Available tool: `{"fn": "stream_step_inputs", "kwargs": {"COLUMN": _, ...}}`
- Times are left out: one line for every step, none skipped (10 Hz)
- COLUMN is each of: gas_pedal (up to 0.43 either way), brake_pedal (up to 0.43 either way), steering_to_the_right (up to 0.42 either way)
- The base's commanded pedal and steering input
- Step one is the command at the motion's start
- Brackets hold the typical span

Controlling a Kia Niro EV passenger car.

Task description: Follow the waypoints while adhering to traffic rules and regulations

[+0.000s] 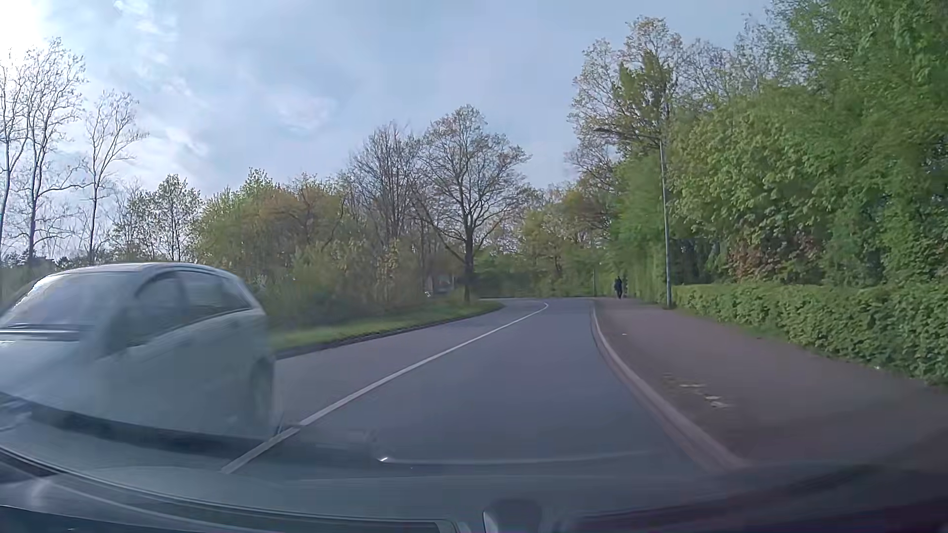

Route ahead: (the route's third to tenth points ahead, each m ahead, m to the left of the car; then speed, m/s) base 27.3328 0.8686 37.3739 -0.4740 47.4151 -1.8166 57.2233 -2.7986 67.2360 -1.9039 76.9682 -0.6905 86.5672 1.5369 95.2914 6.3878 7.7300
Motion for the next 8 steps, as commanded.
{"fn": "stream_step_inputs", "kwargs": {"gas_pedal": 0.177, "brake_pedal": 0.0, "steering_to_the_right": 0.076}}
{"fn": "stream_step_inputs", "kwargs": {"gas_pedal": 0.177, "brake_pedal": 0.0, "steering_to_the_right": 0.074}}
{"fn": "stream_step_inputs", "kwargs": {"gas_pedal": 0.177, "brake_pedal": 0.0, "steering_to_the_right": 0.069}}
{"fn": "stream_step_inputs", "kwargs": {"gas_pedal": 0.177, "brake_pedal": 0.0, "steering_to_the_right": 0.062}}
{"fn": "stream_step_inputs", "kwargs": {"gas_pedal": 0.177, "brake_pedal": 0.0, "steering_to_the_right": 0.059}}
{"fn": "stream_step_inputs", "kwargs": {"gas_pedal": 0.177, "brake_pedal": 0.0, "steering_to_the_right": 0.059}}
{"fn": "stream_step_inputs", "kwargs": {"gas_pedal": 0.177, "brake_pedal": 0.0, "steering_to_the_right": 0.059}}
{"fn": "stream_step_inputs", "kwargs": {"gas_pedal": 0.177, "brake_pedal": 0.0, "steering_to_the_right": 0.059}}
